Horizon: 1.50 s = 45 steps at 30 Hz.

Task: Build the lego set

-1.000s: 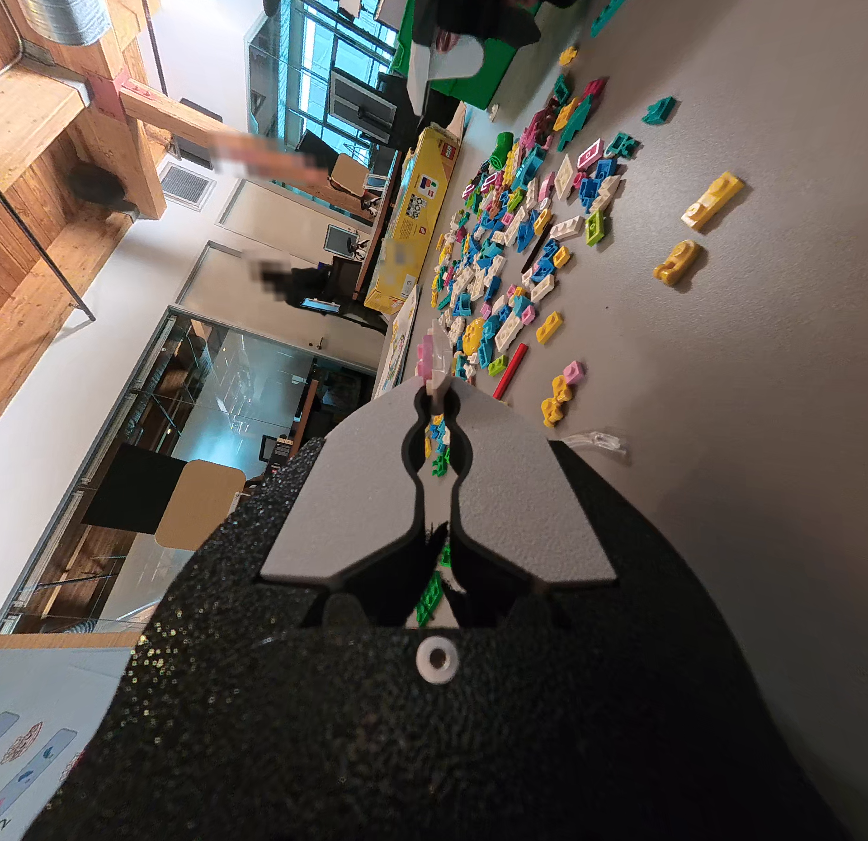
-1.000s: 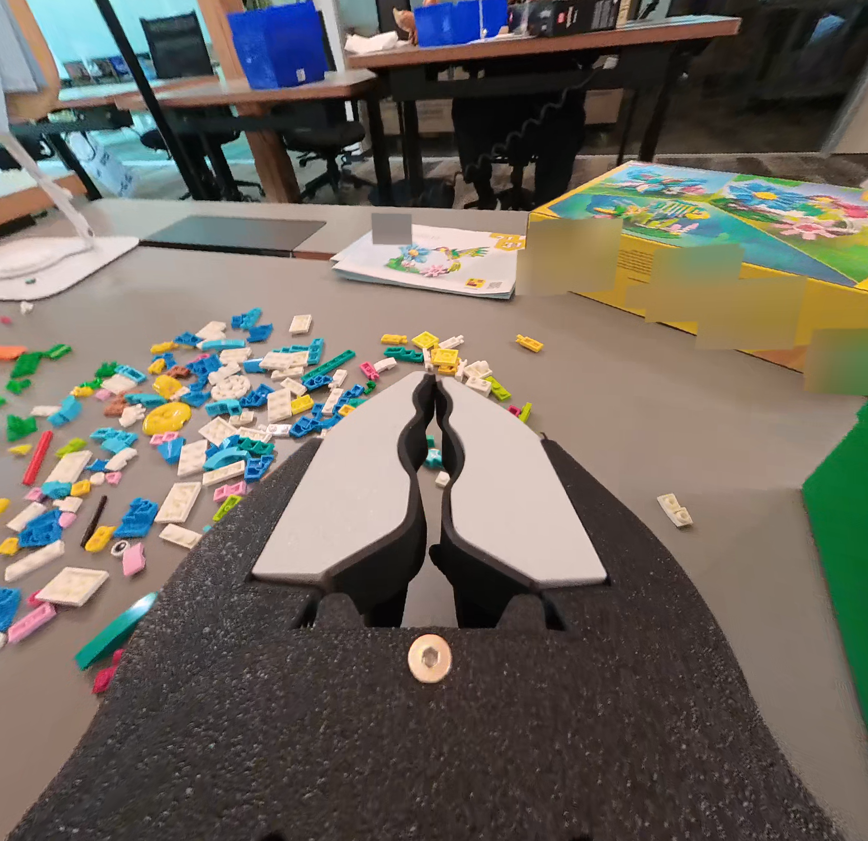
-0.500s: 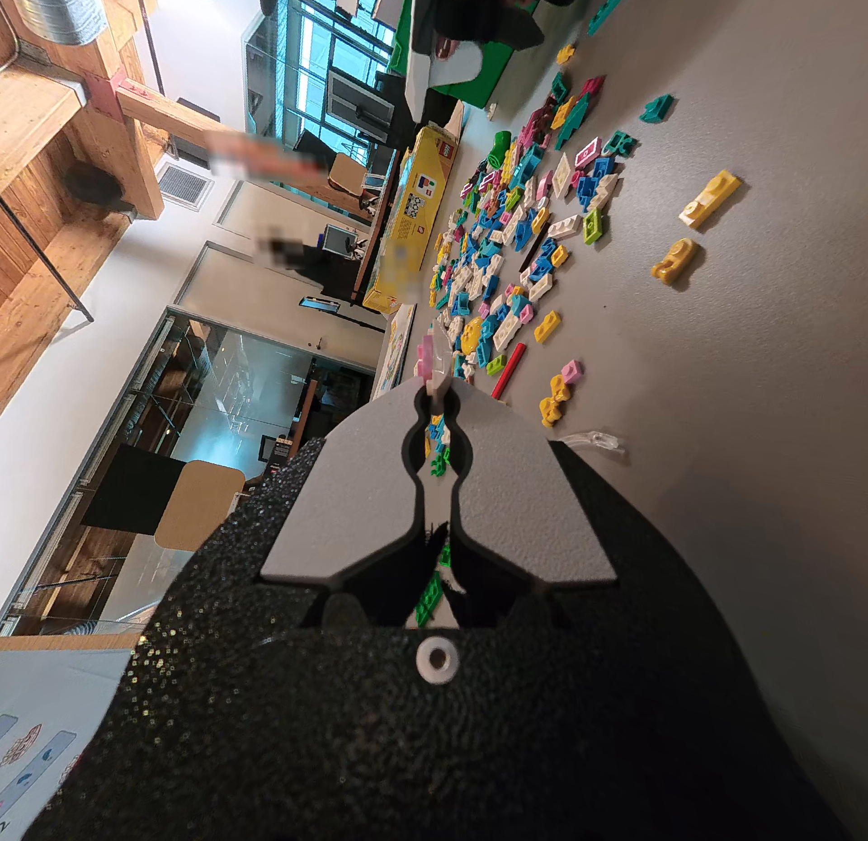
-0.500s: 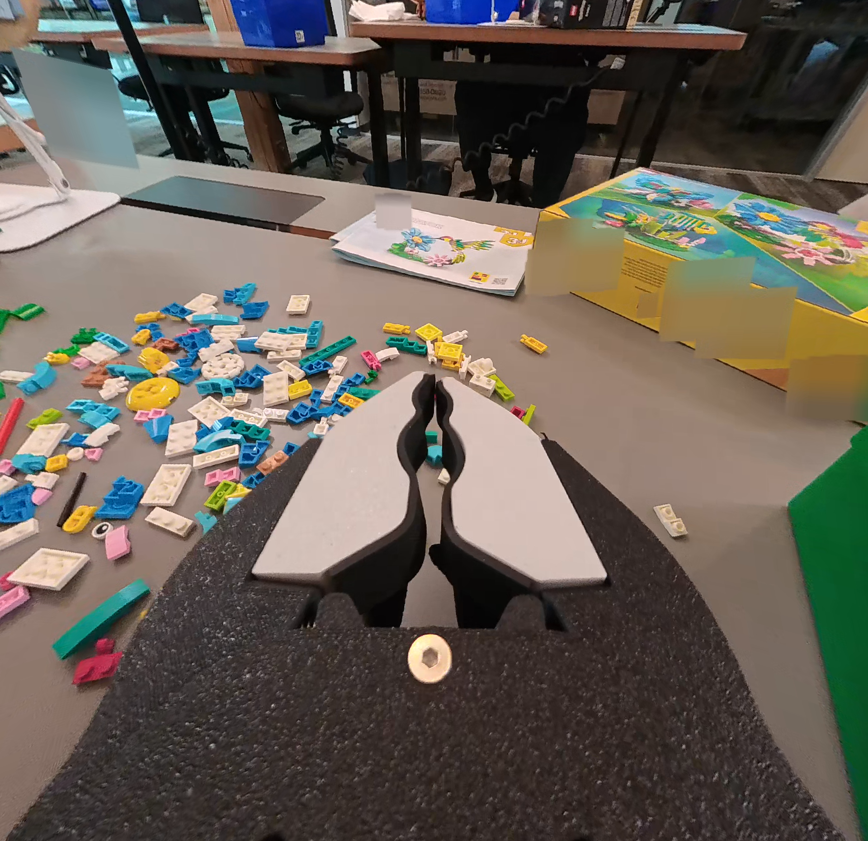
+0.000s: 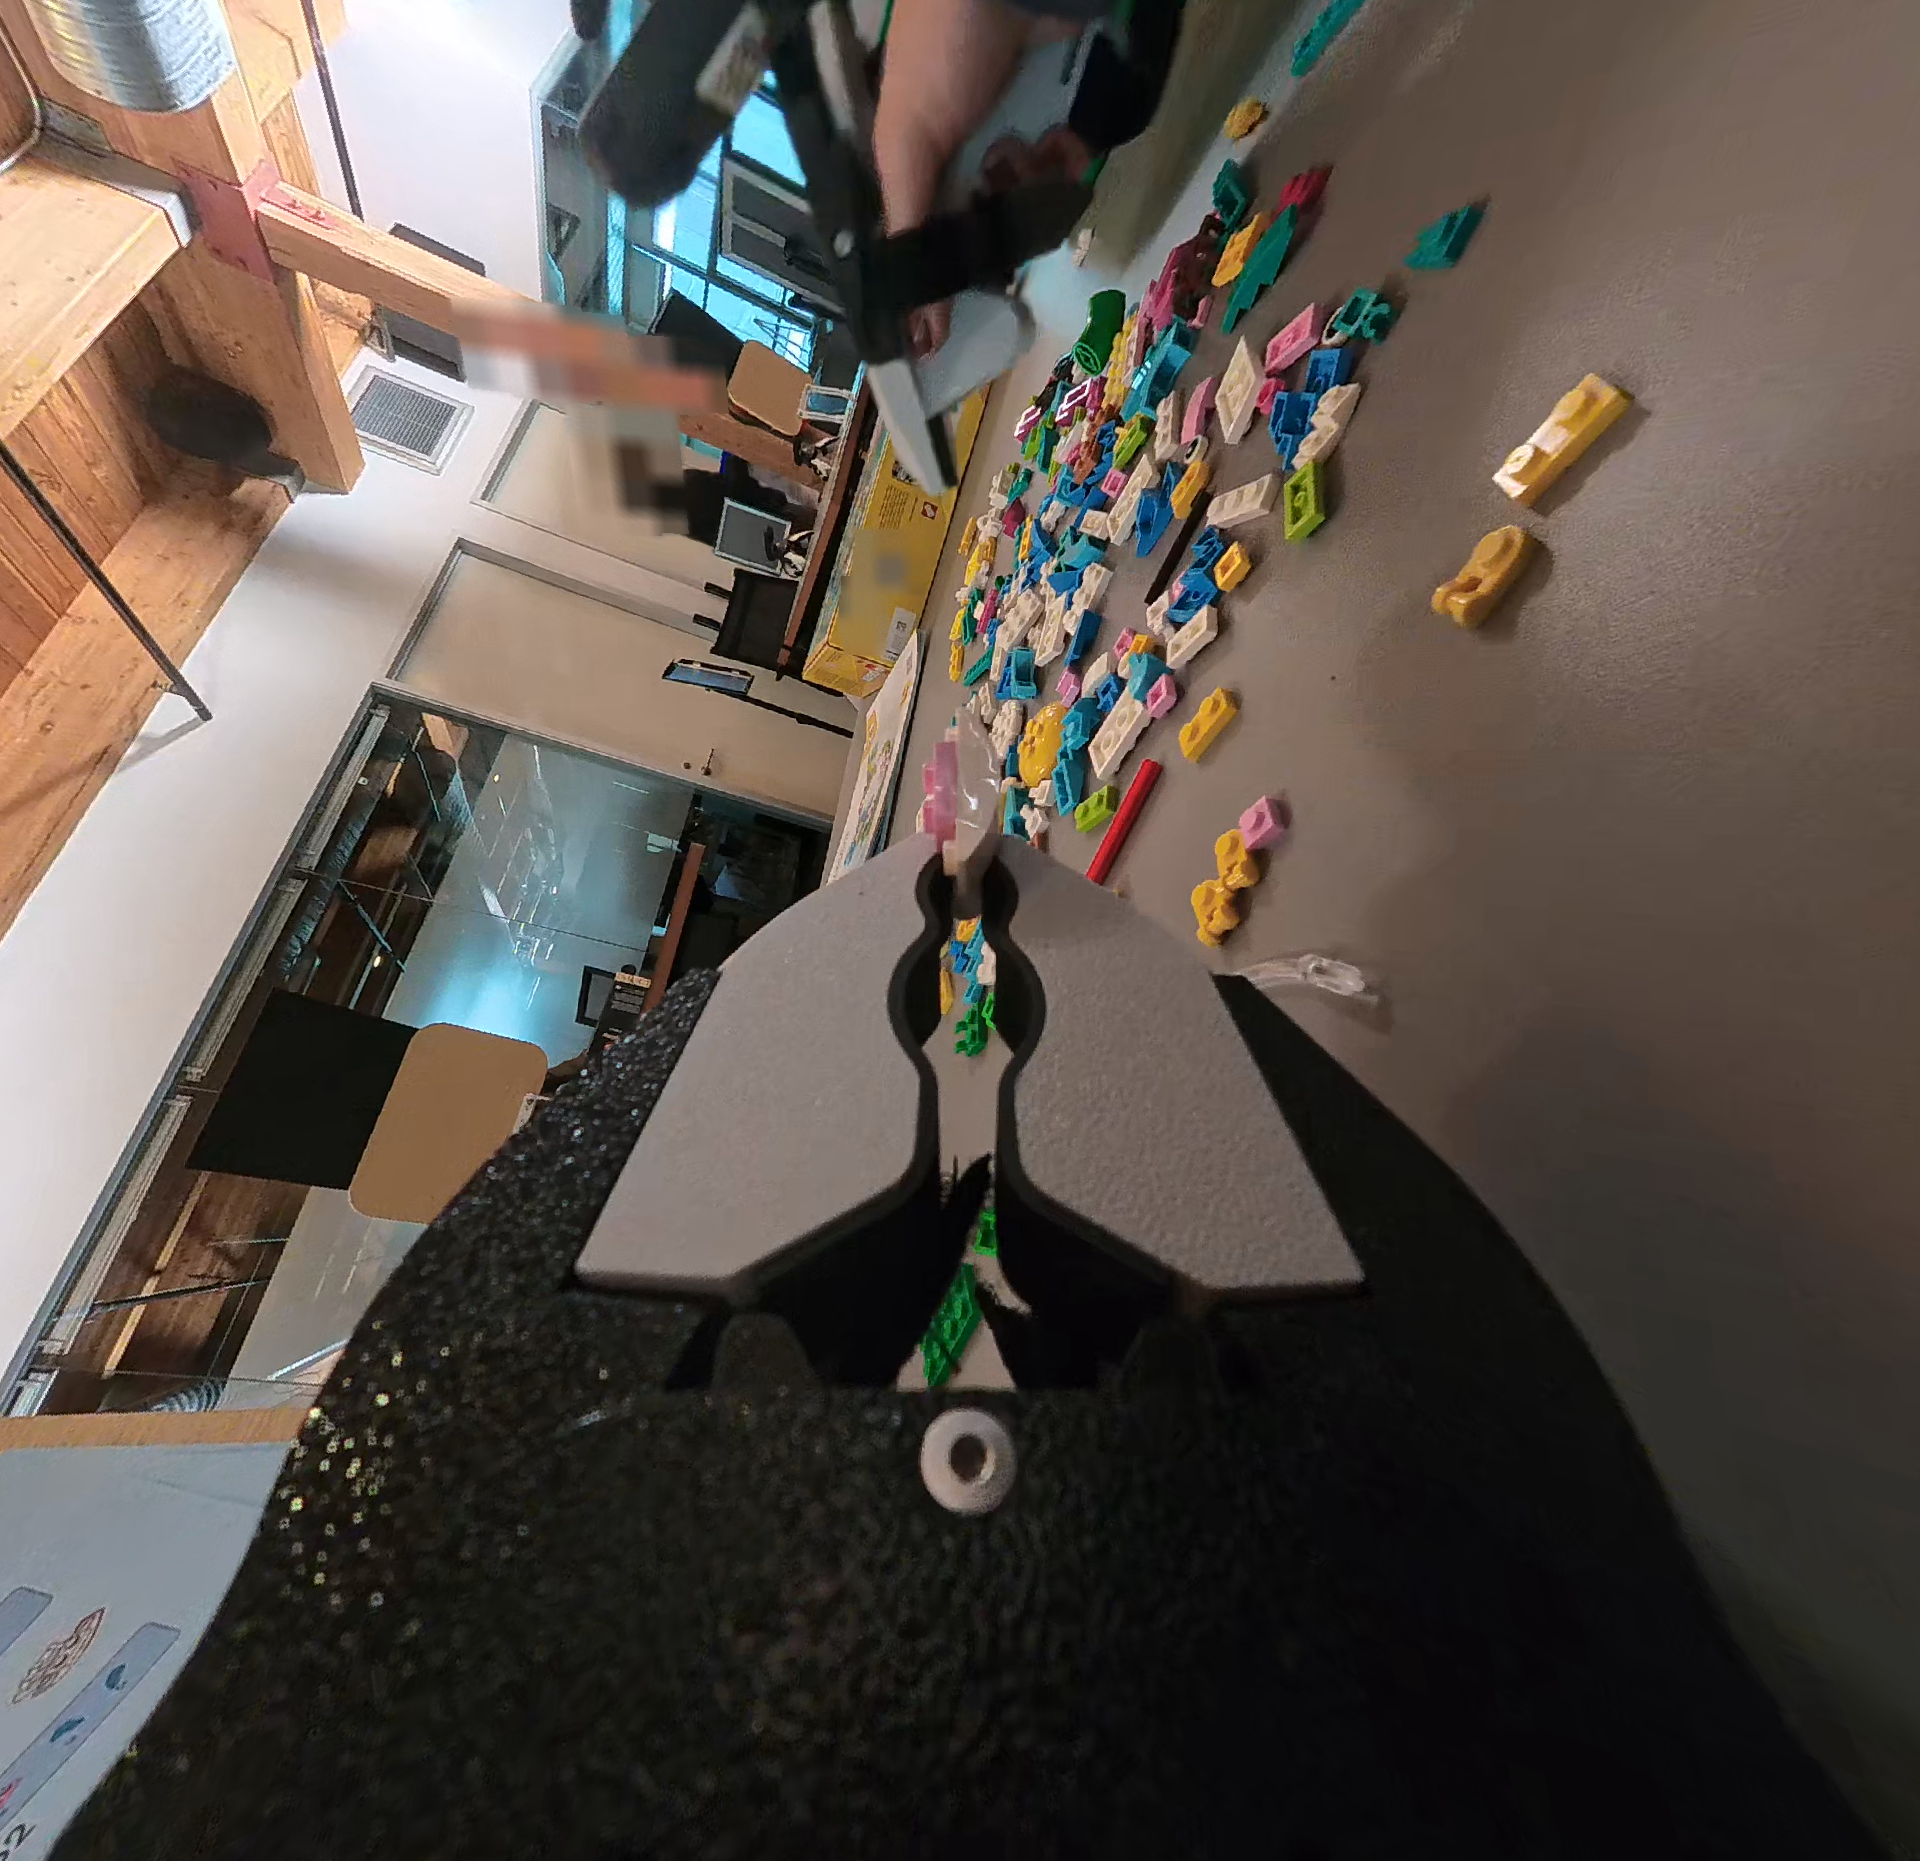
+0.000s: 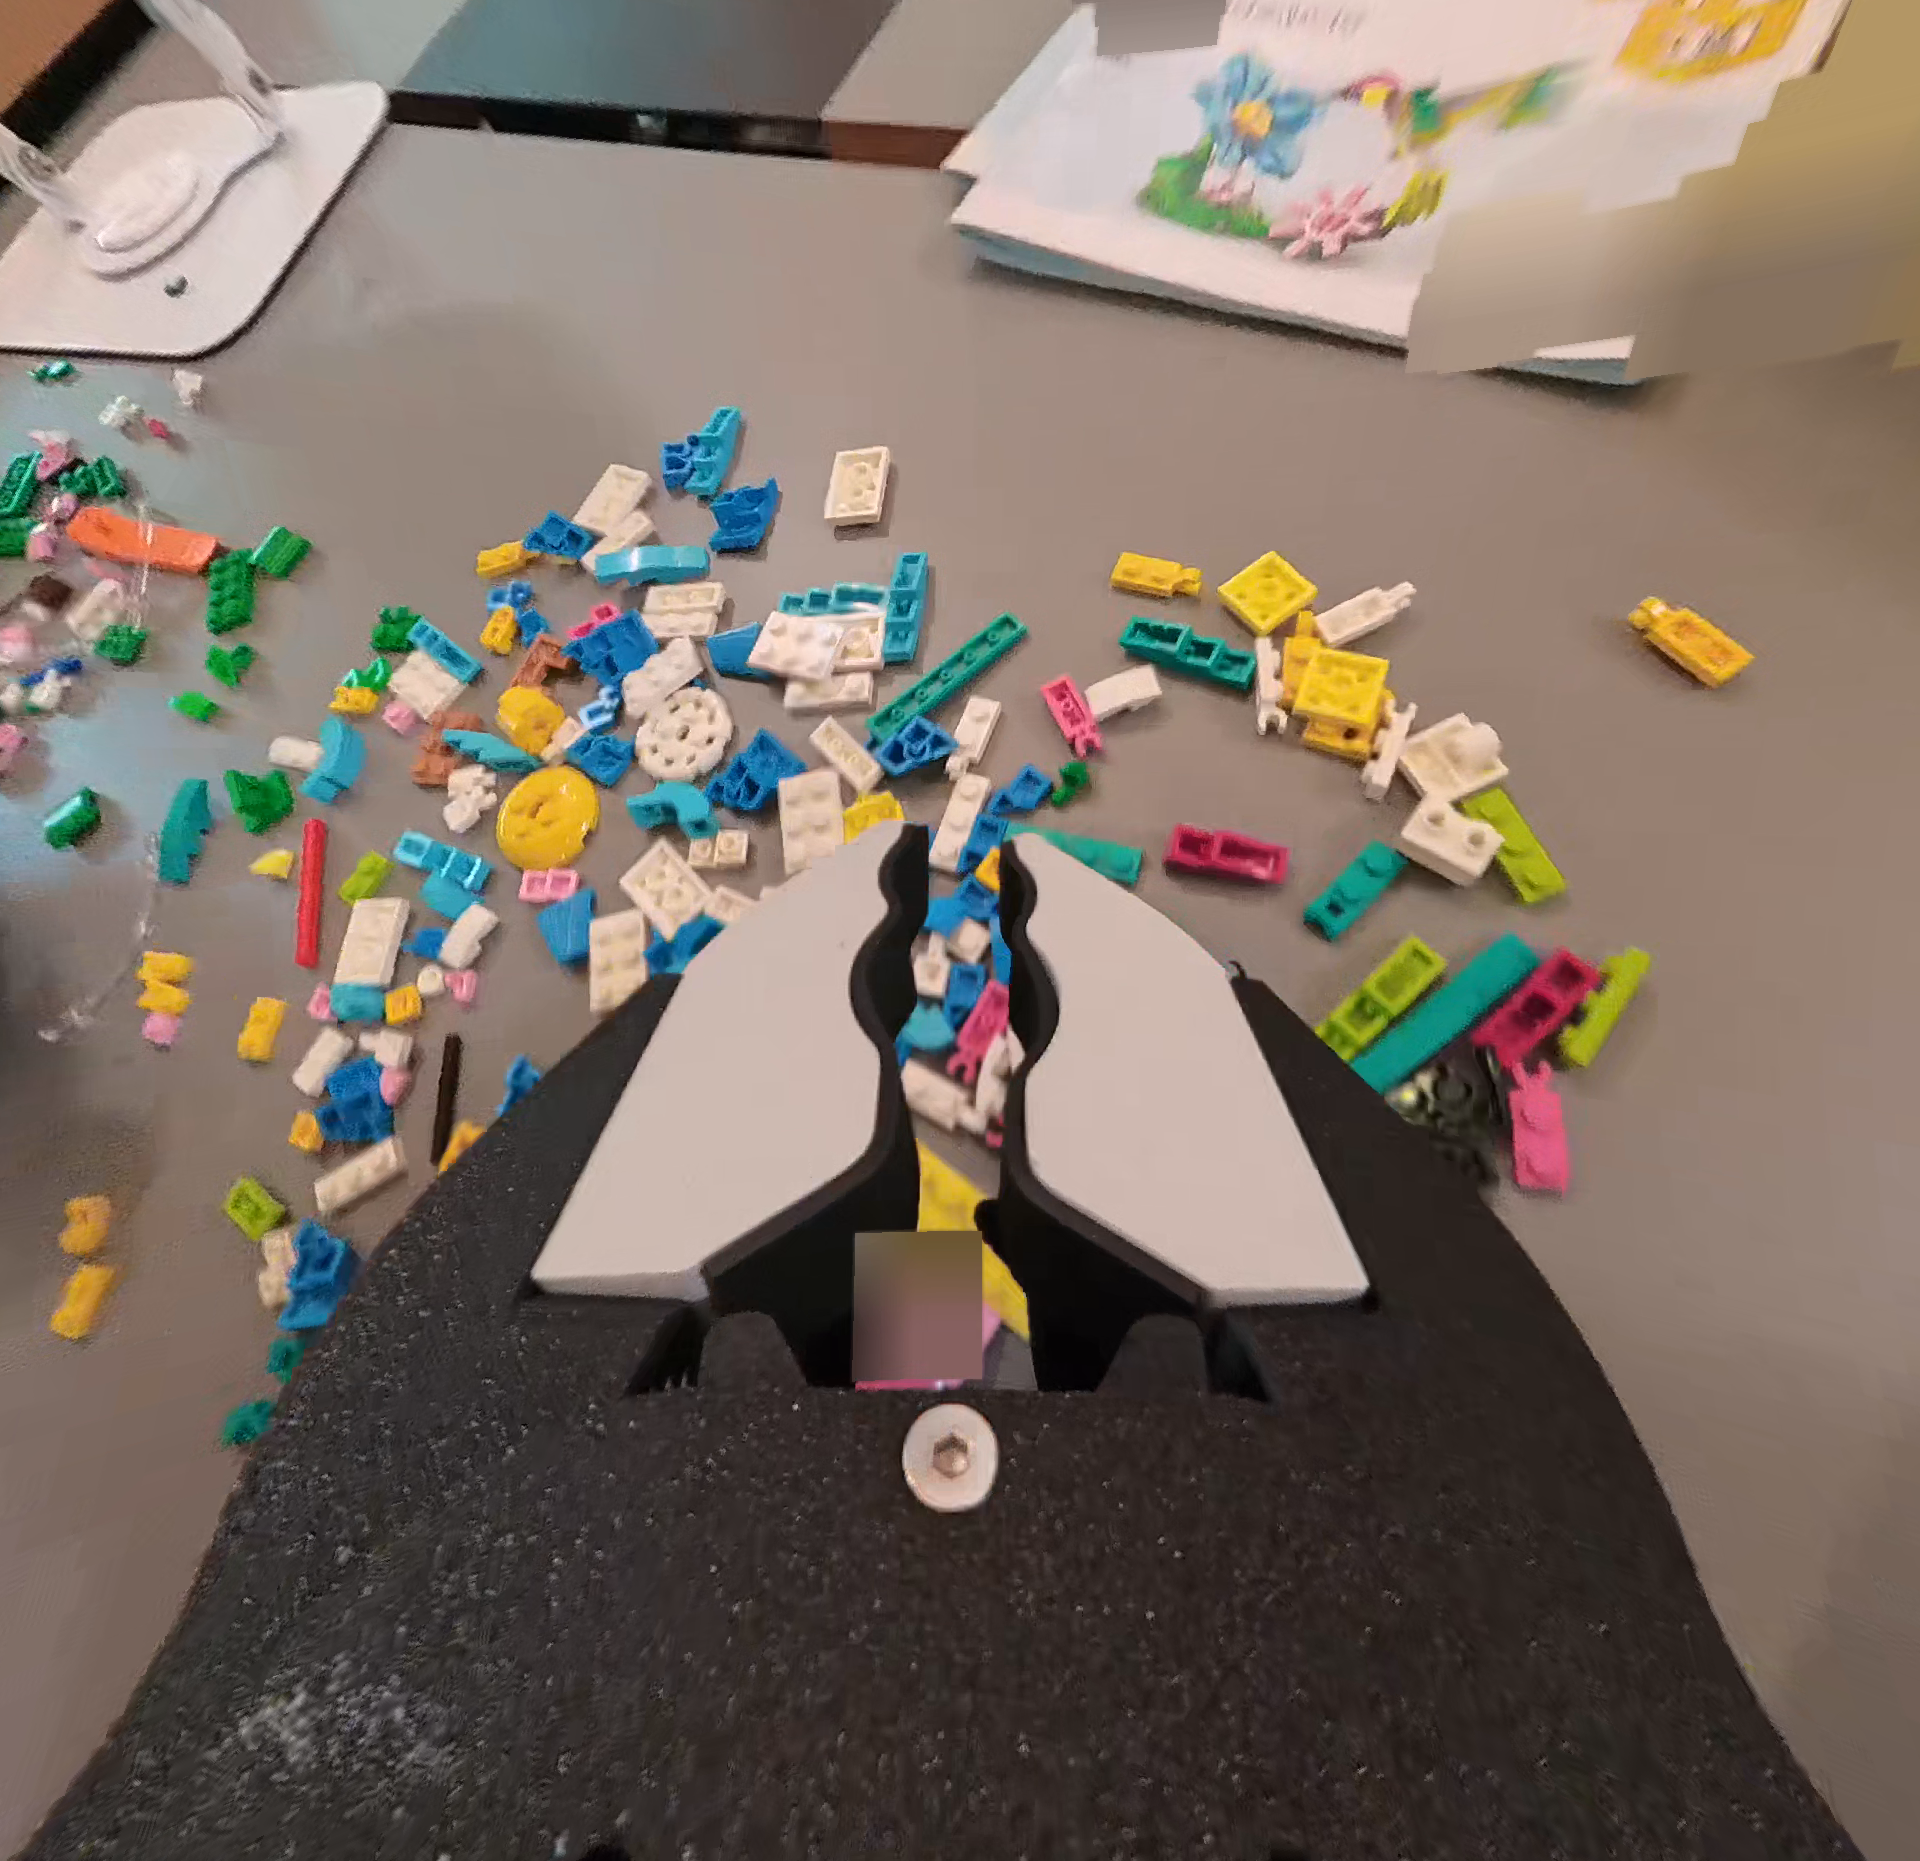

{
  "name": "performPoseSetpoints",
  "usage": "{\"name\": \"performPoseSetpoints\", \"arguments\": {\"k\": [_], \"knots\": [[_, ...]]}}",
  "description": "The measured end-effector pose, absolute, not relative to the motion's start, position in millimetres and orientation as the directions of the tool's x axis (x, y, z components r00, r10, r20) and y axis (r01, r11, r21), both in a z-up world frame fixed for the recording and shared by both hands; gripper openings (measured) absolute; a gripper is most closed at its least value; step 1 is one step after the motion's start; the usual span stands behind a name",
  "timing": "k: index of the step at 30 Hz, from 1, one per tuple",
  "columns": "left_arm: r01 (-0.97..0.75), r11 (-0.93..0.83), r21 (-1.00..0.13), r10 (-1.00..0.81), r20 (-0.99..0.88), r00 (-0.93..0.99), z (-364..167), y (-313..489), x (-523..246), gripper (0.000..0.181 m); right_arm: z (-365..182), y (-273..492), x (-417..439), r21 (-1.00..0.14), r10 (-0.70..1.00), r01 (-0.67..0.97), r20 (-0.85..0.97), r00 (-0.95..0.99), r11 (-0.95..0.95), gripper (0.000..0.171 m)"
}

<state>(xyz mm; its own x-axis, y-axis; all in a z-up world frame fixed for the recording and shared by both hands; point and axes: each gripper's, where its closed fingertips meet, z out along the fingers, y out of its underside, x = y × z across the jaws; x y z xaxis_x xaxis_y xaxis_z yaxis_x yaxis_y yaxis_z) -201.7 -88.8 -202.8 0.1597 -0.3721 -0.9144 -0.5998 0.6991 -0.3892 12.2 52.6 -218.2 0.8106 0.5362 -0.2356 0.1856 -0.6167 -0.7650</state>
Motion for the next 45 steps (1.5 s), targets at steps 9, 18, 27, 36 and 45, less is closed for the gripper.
{"name": "performPoseSetpoints", "arguments": {"k": [9,18,27,36,45], "knots": [[-0.598,0.701,-0.389,-0.374,-0.914,0.157,-203,-90,-201,0.004,-251,81,-2,-0.413,0.455,0.332,-0.247,0.855,-0.848,0.013],[-0.598,0.704,-0.382,-0.376,-0.915,0.142,-205,-91,-200,0.004,-264,83,3,-0.298,0.46,0.411,-0.116,0.88,-0.862,0.014],[-0.598,0.704,-0.383,-0.377,-0.915,0.142,-205,-91,-200,0.004,-252,82,-2,-0.43,0.557,0.49,-0.036,0.83,-0.758,0.0],[-0.599,0.701,-0.386,-0.377,-0.914,0.147,-205,-90,-201,0.004,-218,27,-50,-0.733,0.772,0.511,-0.029,0.635,-0.449,0.0],[-0.599,0.704,-0.382,-0.374,-0.916,0.145,-205,-91,-201,0.004,-185,-54,-111,-0.898,0.979,0.439,0.088,0.184,-0.002,0.0]]}}
